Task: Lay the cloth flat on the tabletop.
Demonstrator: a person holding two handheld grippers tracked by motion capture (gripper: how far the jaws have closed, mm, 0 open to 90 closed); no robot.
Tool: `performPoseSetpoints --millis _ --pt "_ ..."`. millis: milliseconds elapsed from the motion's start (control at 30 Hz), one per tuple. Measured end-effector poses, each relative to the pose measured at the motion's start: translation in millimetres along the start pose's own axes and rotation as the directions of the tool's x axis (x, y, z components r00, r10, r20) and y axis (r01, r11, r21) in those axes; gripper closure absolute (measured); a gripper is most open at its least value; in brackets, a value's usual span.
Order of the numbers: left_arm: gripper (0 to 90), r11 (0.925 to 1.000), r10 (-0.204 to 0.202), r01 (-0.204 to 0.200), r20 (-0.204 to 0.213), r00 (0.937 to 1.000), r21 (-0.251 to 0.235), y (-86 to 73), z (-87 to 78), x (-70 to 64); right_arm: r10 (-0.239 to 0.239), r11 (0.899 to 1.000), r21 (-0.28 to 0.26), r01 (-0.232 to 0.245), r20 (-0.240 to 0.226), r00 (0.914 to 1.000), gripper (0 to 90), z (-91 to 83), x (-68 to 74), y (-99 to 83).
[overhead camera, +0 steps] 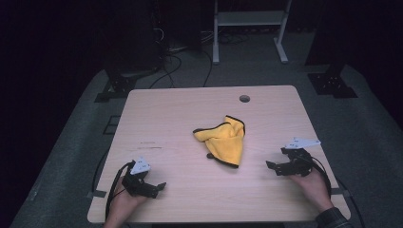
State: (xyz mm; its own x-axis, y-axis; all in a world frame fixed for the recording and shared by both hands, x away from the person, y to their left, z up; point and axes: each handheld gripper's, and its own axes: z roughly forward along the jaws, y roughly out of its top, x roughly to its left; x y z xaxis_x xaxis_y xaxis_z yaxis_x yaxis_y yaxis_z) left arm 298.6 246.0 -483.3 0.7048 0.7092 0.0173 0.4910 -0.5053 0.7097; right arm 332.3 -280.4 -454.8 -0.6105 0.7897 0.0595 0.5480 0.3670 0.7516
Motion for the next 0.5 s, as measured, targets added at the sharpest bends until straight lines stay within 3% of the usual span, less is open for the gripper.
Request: performPoseSetpoints --millis 267,500 --pt "0.0 1.0 0.0 0.0 0.0 1.0 0.0 0.0 0.0 0.0 -0.044 0.999 -0.009 0.044 -0.037 0.9984 12.8 13.0 10.8 16.8" --pt "0.0 1.0 0.0 0.0 0.0 1.0 0.0 0.0 0.0 0.0 -0.068 0.997 -0.033 0.065 -0.095 0.9932 12.1 28.7 24.1 35.5"
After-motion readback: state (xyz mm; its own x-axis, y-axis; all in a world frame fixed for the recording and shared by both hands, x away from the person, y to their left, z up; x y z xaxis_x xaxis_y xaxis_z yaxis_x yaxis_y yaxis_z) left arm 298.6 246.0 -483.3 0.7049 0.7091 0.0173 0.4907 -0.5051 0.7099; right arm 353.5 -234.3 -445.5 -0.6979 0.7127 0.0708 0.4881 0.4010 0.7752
